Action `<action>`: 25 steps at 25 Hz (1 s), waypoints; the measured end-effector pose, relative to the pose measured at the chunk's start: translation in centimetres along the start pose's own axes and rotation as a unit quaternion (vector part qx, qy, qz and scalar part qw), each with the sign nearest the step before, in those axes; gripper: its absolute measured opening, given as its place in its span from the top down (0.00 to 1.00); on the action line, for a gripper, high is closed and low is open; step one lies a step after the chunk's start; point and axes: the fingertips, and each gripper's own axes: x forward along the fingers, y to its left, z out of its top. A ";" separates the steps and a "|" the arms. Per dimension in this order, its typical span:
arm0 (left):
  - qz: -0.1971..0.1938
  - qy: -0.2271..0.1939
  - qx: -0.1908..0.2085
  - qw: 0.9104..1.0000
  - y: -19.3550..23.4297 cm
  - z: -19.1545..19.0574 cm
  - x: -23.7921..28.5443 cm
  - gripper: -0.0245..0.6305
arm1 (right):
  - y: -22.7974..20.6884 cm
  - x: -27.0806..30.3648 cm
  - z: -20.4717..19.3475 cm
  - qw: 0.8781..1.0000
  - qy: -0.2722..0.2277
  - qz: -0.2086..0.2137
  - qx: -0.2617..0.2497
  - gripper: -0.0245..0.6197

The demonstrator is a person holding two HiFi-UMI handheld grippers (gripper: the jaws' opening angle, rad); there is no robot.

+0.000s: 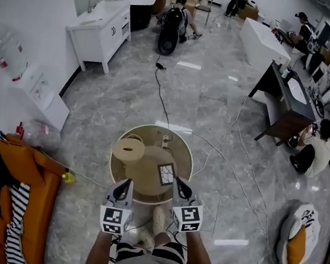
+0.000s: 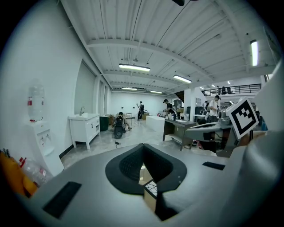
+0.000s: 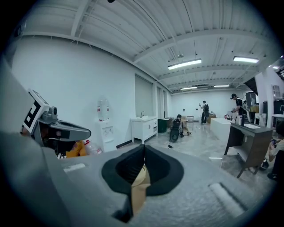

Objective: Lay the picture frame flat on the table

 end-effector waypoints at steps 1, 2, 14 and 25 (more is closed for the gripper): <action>-0.002 -0.004 0.002 1.000 -0.4 0.5 -1.0 0.94 | 0.5 -1.0 0.3 1.000 -0.004 -0.002 -0.001 0.96; -0.005 -0.007 0.004 1.000 -0.7 0.8 -1.9 0.94 | 1.0 -2.0 0.6 1.000 -0.008 -0.004 -0.001 0.96; -0.021 -0.012 0.021 0.999 -4.7 0.6 -10.0 0.94 | 4.8 -11.1 0.8 0.999 -0.031 -0.013 0.004 0.96; -0.009 -0.031 0.023 0.999 -7.5 1.4 -14.2 0.94 | 6.4 -16.5 1.4 0.999 -0.043 -0.003 0.003 0.96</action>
